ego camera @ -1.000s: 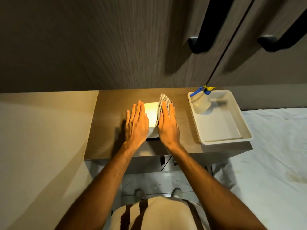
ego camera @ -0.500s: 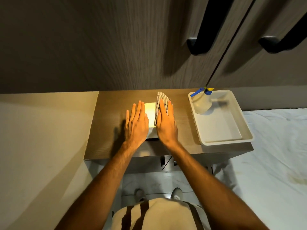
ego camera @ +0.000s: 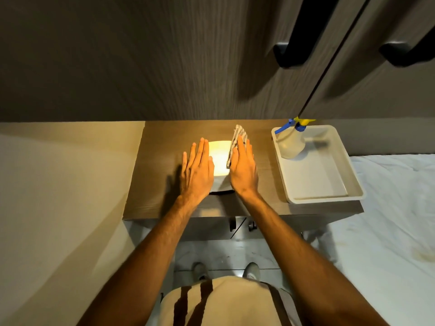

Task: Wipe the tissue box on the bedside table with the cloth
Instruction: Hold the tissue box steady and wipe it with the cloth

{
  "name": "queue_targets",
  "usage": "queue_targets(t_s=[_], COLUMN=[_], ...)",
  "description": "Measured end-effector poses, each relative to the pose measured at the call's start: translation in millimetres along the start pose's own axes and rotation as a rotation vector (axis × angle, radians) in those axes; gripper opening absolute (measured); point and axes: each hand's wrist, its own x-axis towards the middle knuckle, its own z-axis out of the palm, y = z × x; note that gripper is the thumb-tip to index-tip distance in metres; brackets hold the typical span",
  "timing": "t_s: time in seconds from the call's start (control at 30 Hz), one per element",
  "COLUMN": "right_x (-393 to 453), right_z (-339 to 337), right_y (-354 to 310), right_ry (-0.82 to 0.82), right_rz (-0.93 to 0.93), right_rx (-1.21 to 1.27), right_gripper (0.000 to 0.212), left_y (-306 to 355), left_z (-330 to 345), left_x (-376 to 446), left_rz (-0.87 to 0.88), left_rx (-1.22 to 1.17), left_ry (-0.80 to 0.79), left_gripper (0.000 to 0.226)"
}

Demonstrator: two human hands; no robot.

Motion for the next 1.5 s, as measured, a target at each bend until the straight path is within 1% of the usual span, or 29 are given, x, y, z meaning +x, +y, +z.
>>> queue_targets(t_s=[0.03, 0.07, 0.1, 0.17, 0.2, 0.27, 0.3, 0.37, 0.4, 0.47, 0.5, 0.53, 0.57, 0.63, 0.7, 0.77, 0.8, 0.87, 0.93, 0.97, 1.0, 1.07, 1.13, 1.27, 1.3, 1.33, 1.37, 1.43, 1.5], right_x=[-14, -28, -41, -53, -47, -24, -10, 14, 18, 9, -4, -20, -37, -61, -47, -16, -1, 19, 13, 2, -13, -43, -50, -3, 10, 21, 29, 41, 49], right_z=[1, 1, 1, 2, 3, 5, 4, -2, -4, -4, -2, 1, 4, 10, 12, 11, 8, 1, 0, 2, 5, 10, 15, 11, 7, 4, 1, -4, -13], right_y=[3, 6, 9, 9, 6, -4, -8, -12, -11, -8, -6, -5, -2, 3, 0, -6, -8, -7, -5, -3, 0, 3, 1, -8, -8, -6, -4, 0, 9], right_ry=[0.03, 0.045, 0.031, -0.043, -0.08, -0.13, -0.155, -0.177, -0.171, -0.11, -0.067, -0.027, -0.002, -0.02, -0.076, -0.145, -0.171, -0.177, -0.111, -0.073, -0.044, -0.027, -0.059, -0.133, -0.157, -0.174, -0.178, -0.138, -0.044], right_rz=[0.009, -0.039, -0.132, -0.377, -0.463, -0.53, -0.527, -0.437, -0.353, -0.153, -0.096, -0.088, -0.125, -0.268, -0.379, -0.433, -0.432, -0.344, -0.194, -0.149, -0.147, -0.257, -0.371, -0.462, -0.46, -0.422, -0.339, -0.097, 0.154], right_rx=[0.015, -0.026, -0.099, -0.316, -0.369, -0.406, -0.425, -0.424, -0.355, -0.105, -0.012, 0.02, -0.009, -0.17, -0.284, -0.337, -0.357, -0.302, -0.141, -0.088, -0.091, -0.224, -0.326, -0.432, -0.449, -0.427, -0.351, -0.081, 0.148], right_gripper=[0.058, 0.059, 0.062, 0.068, 0.066, 0.059, 0.057, 0.055, 0.055, 0.056, 0.057, 0.06, 0.062, 0.062, 0.06, 0.055, 0.053, 0.053, 0.053, 0.054, 0.056, 0.06, 0.059, 0.055, 0.054, 0.054, 0.052, 0.048, 0.043], left_y=[0, 1, 1, 1, 0, -3, -4, -4, -2, 2, 4, 5, 5, 4, 4, 3, 3, 5, 7, 8, 9, 8, 5, 4, 5, 4, 4, 3, 1], left_z=[0, 1, 1, 1, 1, -1, -1, -2, -3, -3, -3, -2, -2, -3, -4, -5, -5, -6, -8, -8, -8, -9, -9, -11, -10, -9, -8, -8, -9], left_x=[0, 0, 0, -2, -2, -1, -1, 0, 0, -1, -2, -2, -2, -2, -4, -4, -4, -4, -4, -3, -4, -5, -7, -4, -3, -3, -3, -2, 0], left_rz=[-0.005, -0.013, -0.014, 0.007, 0.017, 0.023, 0.026, 0.029, 0.021, 0.0, -0.009, -0.02, -0.027, -0.018, -0.001, -0.003, -0.004, -0.011, -0.026, -0.029, -0.031, -0.018, 0.016, 0.012, 0.01, 0.007, 0.003, 0.001, 0.001], left_rx=[-0.002, -0.011, -0.02, -0.033, -0.045, -0.045, -0.025, -0.014, -0.028, -0.056, -0.068, -0.076, -0.082, -0.08, -0.091, -0.081, -0.062, -0.057, -0.08, -0.086, -0.087, -0.065, -0.046, 0.006, 0.021, 0.019, 0.012, 0.01, 0.038], left_ry=[-0.003, -0.007, -0.006, -0.004, -0.002, -0.003, -0.004, -0.005, -0.003, -0.003, -0.006, -0.01, -0.016, -0.03, -0.027, -0.023, -0.02, -0.012, -0.013, -0.016, -0.021, -0.037, -0.049, -0.063, -0.061, -0.057, -0.054, -0.059, -0.084], left_gripper=[0.058, 0.058, 0.058, 0.06, 0.06, 0.057, 0.056, 0.056, 0.057, 0.057, 0.058, 0.058, 0.059, 0.062, 0.061, 0.057, 0.056, 0.057, 0.058, 0.058, 0.058, 0.06, 0.062, 0.059, 0.058, 0.059, 0.059, 0.059, 0.059])
